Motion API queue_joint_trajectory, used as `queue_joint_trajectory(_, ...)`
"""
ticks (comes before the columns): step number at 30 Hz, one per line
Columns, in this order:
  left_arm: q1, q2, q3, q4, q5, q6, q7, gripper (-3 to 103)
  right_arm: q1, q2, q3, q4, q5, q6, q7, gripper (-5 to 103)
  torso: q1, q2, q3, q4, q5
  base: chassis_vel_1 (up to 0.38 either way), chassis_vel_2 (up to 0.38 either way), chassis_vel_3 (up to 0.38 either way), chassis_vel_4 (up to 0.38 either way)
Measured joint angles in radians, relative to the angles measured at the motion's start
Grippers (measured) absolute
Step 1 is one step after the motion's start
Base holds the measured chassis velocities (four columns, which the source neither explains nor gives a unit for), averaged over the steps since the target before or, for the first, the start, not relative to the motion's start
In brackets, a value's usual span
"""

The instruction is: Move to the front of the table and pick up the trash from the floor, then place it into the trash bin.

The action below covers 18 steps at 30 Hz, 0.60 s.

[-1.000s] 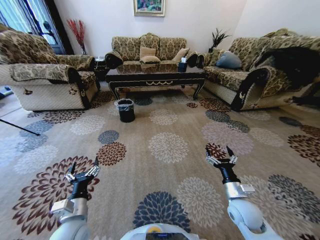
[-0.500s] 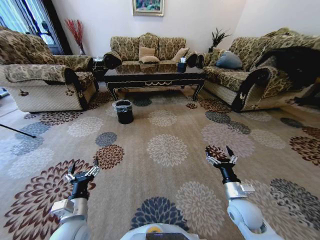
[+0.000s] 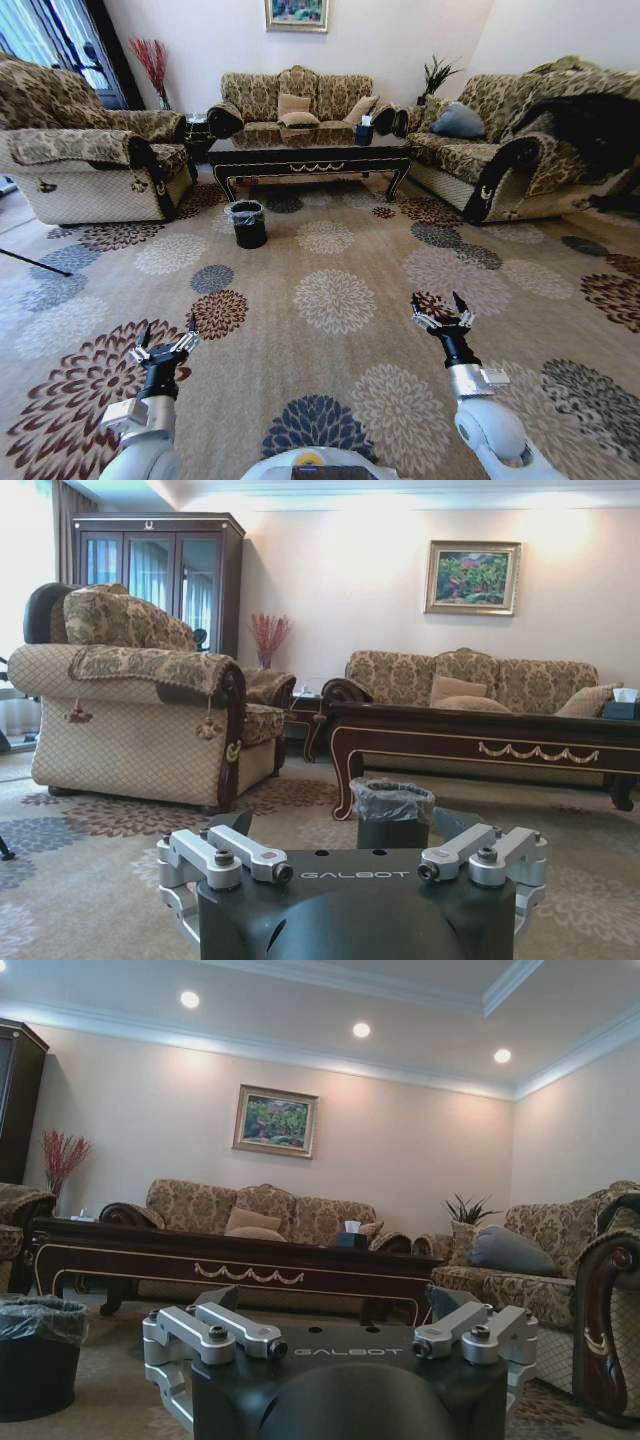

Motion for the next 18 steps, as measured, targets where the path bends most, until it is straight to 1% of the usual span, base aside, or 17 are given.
queue_joint_trajectory(8,0.000,0.000,0.000,0.000,0.000,0.000,0.000,100,0.000,0.000,0.000,0.000,0.000,0.000,0.000,100,0.000,0.001,0.001,0.0000,0.0000,0.000,0.000,0.000,0.000)
queue_joint_trajectory(10,0.000,0.000,0.000,0.000,0.000,0.000,0.000,100,0.000,0.000,0.000,0.000,0.000,0.000,0.000,100,0.000,0.009,0.009,0.0000,0.0000,0.000,0.000,0.000,0.000)
queue_joint_trajectory(13,0.000,0.000,0.000,0.000,0.000,0.000,0.000,100,0.000,0.000,0.000,0.000,0.000,0.000,0.000,100,0.001,0.017,0.014,0.0000,0.0000,0.000,0.000,0.000,0.000)
queue_joint_trajectory(15,0.000,0.000,0.000,0.000,0.000,0.000,0.000,100,0.000,0.000,0.000,0.000,0.000,0.000,0.000,100,0.001,0.028,0.025,0.0000,0.0000,0.000,0.000,0.000,0.000)
queue_joint_trajectory(16,0.000,0.000,0.000,0.000,0.000,0.000,0.000,100,0.000,0.000,0.000,0.000,0.000,0.000,0.000,100,0.001,0.028,0.025,0.0000,0.0000,0.000,0.000,0.000,0.000)
queue_joint_trajectory(18,0.000,0.000,0.000,0.000,0.000,0.000,0.000,100,0.000,0.000,0.000,0.000,0.000,0.000,0.000,100,0.002,0.038,0.034,0.0000,0.0000,0.000,0.000,0.000,0.000)
